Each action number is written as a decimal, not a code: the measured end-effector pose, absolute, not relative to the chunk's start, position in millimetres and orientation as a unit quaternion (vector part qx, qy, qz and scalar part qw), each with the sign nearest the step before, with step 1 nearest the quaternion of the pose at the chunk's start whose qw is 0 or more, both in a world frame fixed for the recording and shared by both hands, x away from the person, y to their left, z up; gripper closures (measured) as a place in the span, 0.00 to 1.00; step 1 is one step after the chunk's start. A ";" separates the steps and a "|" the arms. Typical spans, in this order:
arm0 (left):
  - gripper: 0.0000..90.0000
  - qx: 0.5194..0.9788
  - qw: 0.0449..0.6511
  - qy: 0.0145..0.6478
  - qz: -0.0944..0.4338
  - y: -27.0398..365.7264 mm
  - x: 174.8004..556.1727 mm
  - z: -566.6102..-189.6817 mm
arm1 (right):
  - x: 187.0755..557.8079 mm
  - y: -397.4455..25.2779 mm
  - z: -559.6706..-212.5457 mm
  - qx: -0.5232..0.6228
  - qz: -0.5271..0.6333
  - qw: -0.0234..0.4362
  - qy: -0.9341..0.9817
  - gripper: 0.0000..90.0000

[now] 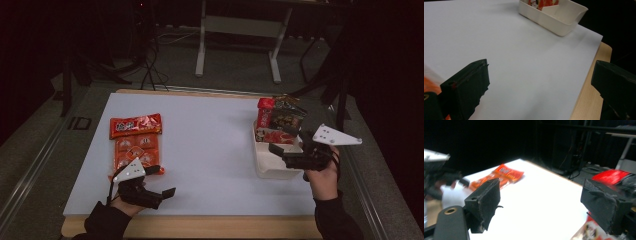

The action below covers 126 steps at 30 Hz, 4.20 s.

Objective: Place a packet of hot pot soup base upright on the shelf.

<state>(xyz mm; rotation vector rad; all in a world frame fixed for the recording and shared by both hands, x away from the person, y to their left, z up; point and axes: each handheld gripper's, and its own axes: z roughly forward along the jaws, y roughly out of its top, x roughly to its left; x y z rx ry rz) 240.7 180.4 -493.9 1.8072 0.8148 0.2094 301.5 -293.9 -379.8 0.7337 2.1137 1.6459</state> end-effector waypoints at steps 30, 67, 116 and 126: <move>0.68 0.727 0.446 0.462 0.243 283.4 308.2 -473.6 | 242.5 -272.0 -422.0 0.239 0.584 0.160 0.759 0.15; 1.00 0.720 0.315 0.564 0.254 297.7 350.9 -542.5 | 238.9 -263.2 -434.1 0.226 0.568 0.145 0.778 0.16; 1.00 0.785 0.366 0.474 0.162 182.4 361.5 -540.3 | 239.7 -266.7 -433.4 0.230 0.565 0.145 0.779 0.16; 1.00 0.804 0.355 0.451 0.156 173.2 360.3 -537.9 | 240.7 -265.6 -434.7 0.230 0.563 0.140 0.781 0.16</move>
